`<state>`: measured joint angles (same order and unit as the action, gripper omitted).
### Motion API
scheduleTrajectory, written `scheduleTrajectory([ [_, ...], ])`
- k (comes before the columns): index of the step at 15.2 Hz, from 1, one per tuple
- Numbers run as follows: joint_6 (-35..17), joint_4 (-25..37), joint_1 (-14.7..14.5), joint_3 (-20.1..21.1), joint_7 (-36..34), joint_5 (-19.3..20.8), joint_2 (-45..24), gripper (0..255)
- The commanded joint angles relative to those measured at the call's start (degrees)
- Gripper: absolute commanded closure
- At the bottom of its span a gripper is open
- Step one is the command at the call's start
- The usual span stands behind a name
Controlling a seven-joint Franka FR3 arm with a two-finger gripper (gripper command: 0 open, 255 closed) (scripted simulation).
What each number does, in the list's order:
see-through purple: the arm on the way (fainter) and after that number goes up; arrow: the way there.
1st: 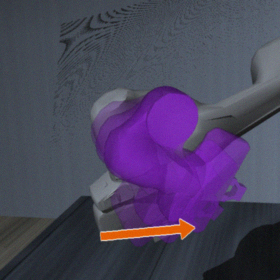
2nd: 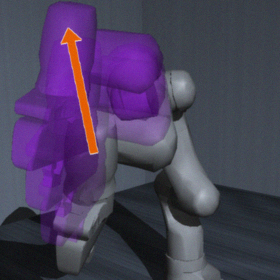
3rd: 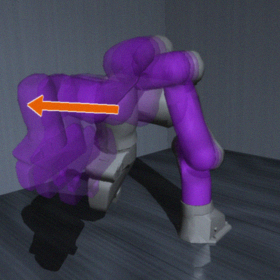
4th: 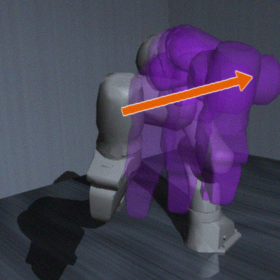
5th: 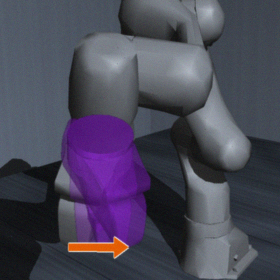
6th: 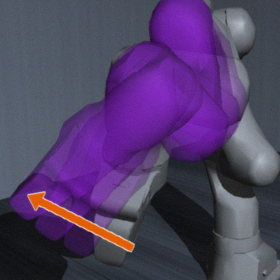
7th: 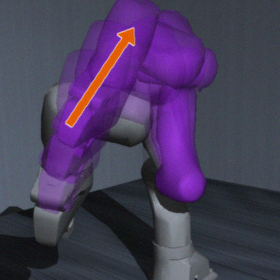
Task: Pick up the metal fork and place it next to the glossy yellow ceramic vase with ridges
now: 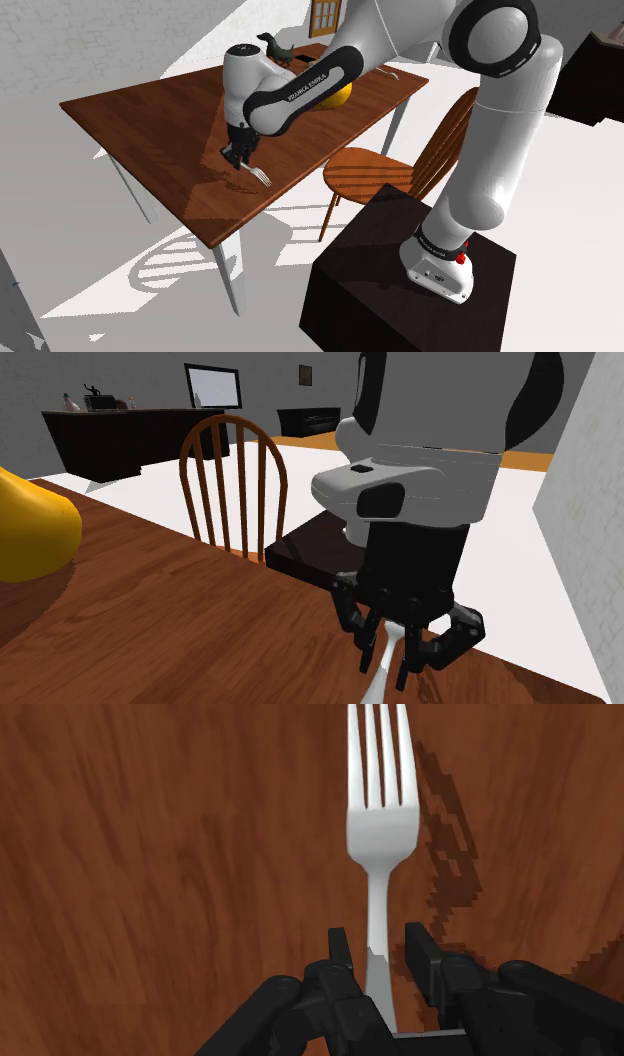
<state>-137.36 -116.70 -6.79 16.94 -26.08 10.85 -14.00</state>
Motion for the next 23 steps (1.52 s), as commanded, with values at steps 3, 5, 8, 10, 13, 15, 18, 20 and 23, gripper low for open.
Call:
scheduleTrajectory([
  [3,2.64,1.22,0.19,0.33,0.77,-0.98,1.52,255],
  [5,3.98,1.81,0.29,0.48,1.16,-1.47,2.33,255],
  [8,6.01,2.79,0.41,0.65,1.7,-2.15,3.46,255],
  [10,7.38,3.51,0.48,0.75,2.04,-2.57,4.16,255],
  [13,9.45,4.69,0.57,0.87,2.52,-3.14,5.13,255],
  [15,10.85,5.54,0.61,0.93,2.81,-3.49,5.72,255],
  [18,12.97,6.92,0.67,1.01,3.21,-3.95,6.52,255],
  [20,14.39,7.9,0.7,1.06,3.45,-4.23,7.0,255],
  [23,16.54,9.48,0.73,1.11,3.79,-4.59,7.63,255],
])
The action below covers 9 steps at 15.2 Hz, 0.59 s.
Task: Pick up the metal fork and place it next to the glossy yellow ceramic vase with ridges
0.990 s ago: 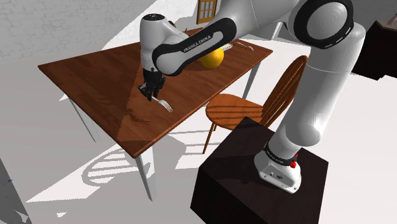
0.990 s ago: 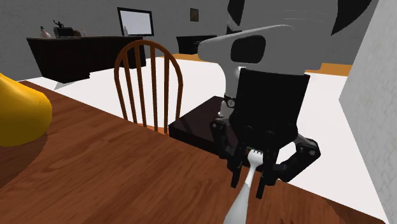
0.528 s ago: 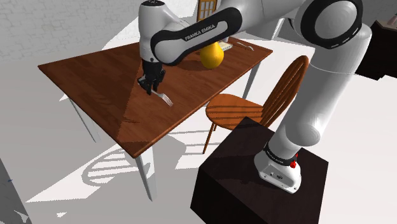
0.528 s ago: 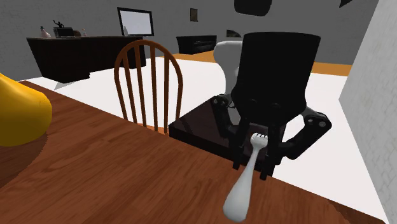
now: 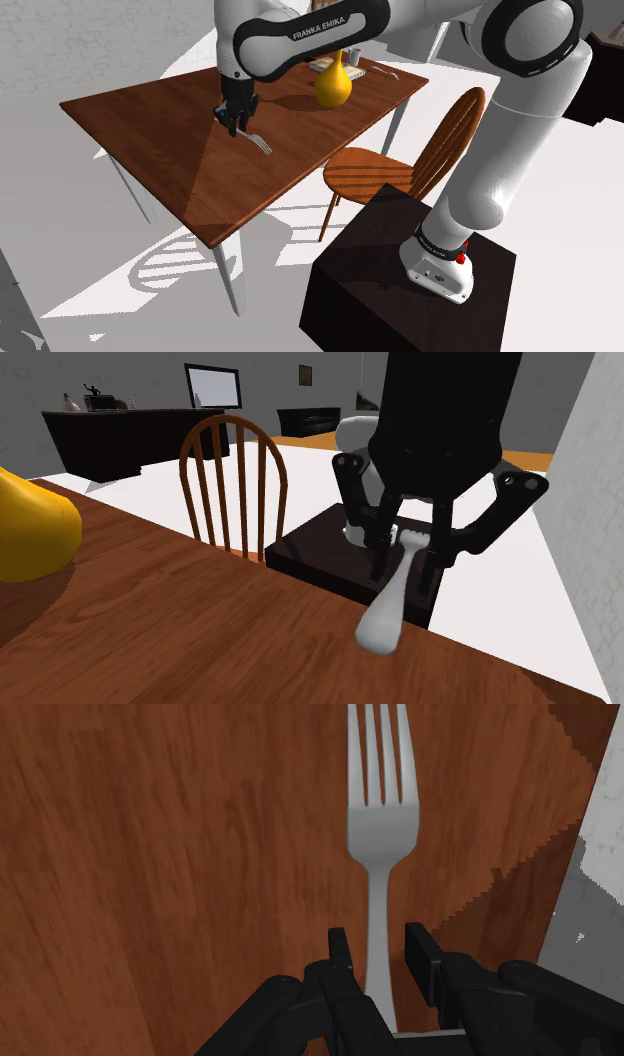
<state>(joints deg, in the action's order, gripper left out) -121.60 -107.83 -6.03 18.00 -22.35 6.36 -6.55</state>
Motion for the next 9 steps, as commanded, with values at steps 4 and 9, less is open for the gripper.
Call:
scheduleTrajectory([
  [4,3.7,2.9,-0.01,0.1,0.44,-0.5,0.84,255],
  [9,7.4,6.09,-0.01,0.15,0.83,-0.85,1.4,255],
])
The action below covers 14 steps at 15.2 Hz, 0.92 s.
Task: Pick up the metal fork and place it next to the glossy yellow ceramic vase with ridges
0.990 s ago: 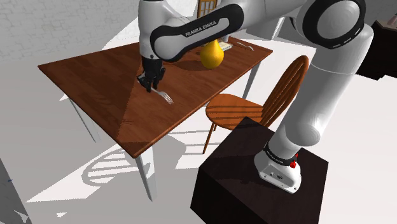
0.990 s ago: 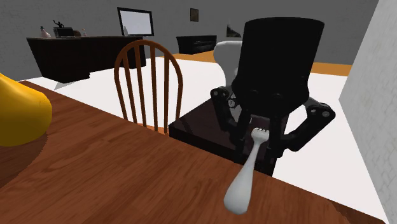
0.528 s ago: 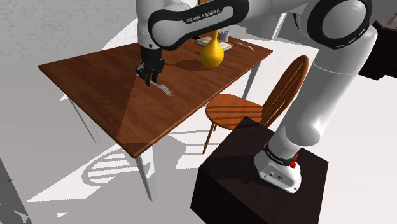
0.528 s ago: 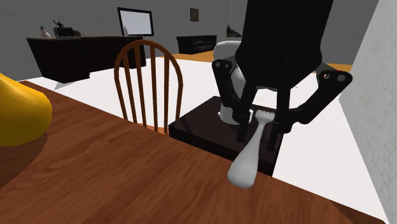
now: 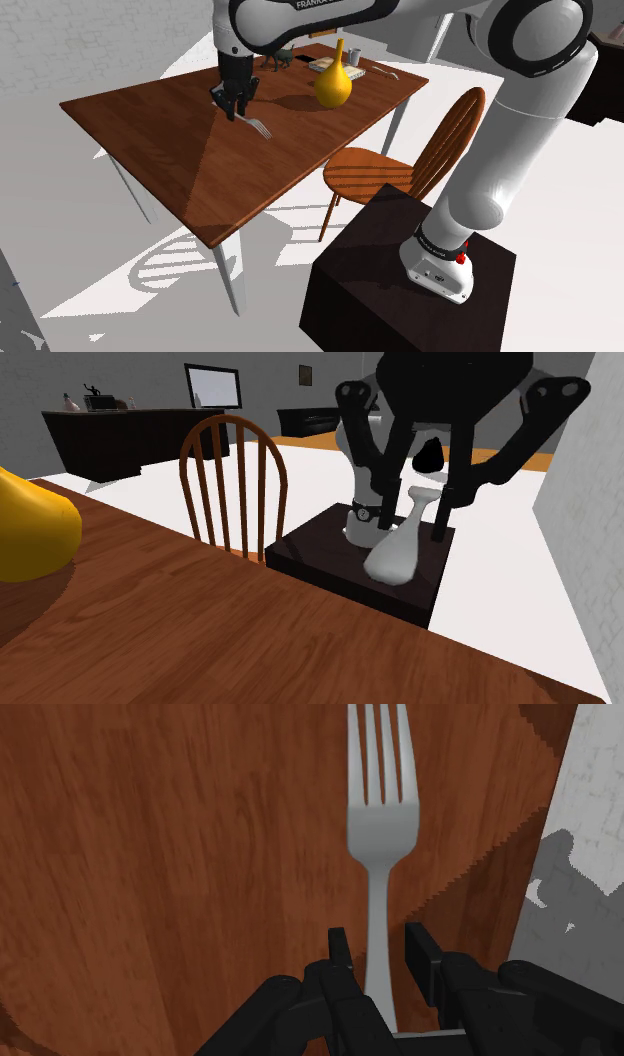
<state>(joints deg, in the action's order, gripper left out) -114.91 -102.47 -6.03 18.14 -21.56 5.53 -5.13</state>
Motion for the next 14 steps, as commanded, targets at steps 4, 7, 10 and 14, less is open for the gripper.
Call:
scheduleTrajectory([
  [4,3.72,3.54,-0.04,0.05,0.3,-0.2,0.19,255],
  [7,6.02,5.82,-0.08,0.08,0.45,-0.27,0.21,255],
  [10,8.35,8.26,-0.14,0.12,0.57,-0.28,0.11,255],
  [14,11.54,11.78,-0.25,0.19,0.69,-0.22,-0.24,255],
])
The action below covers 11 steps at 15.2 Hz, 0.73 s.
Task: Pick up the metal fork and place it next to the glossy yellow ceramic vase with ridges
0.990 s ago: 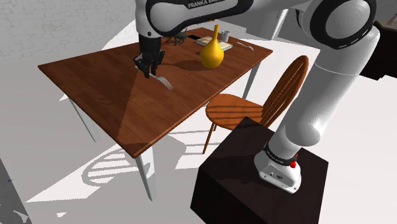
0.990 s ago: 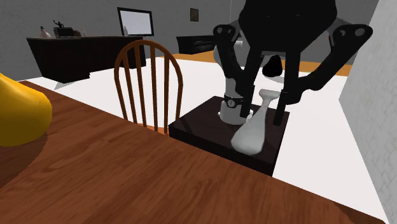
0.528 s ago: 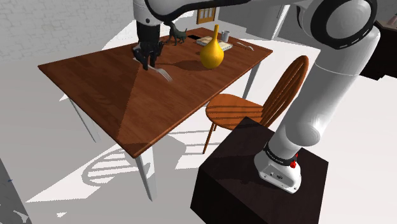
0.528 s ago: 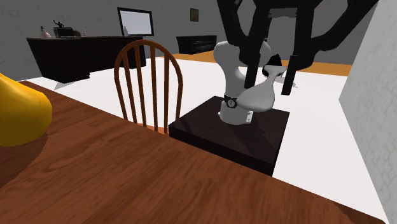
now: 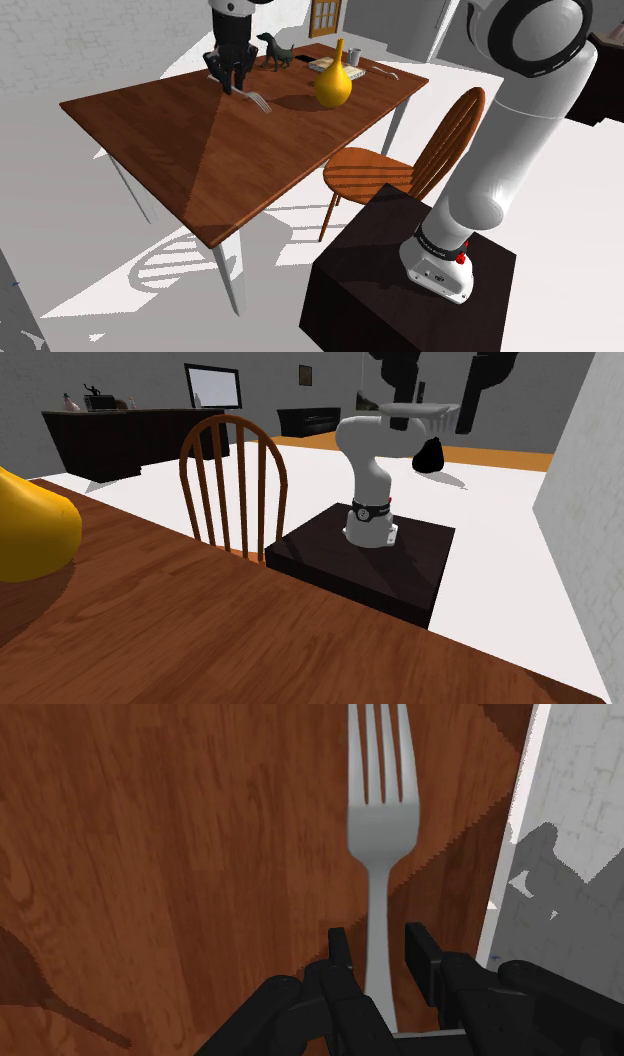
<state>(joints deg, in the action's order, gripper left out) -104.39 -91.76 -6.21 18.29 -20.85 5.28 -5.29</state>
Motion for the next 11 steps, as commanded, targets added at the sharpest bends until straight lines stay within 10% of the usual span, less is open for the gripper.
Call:
scheduleTrajectory([
  [1,1.82,2.0,-0.1,0.06,0.0,0.06,-0.21,255],
  [11,10.38,12.69,-0.7,0.34,0.04,0.79,-2.47,255],
])
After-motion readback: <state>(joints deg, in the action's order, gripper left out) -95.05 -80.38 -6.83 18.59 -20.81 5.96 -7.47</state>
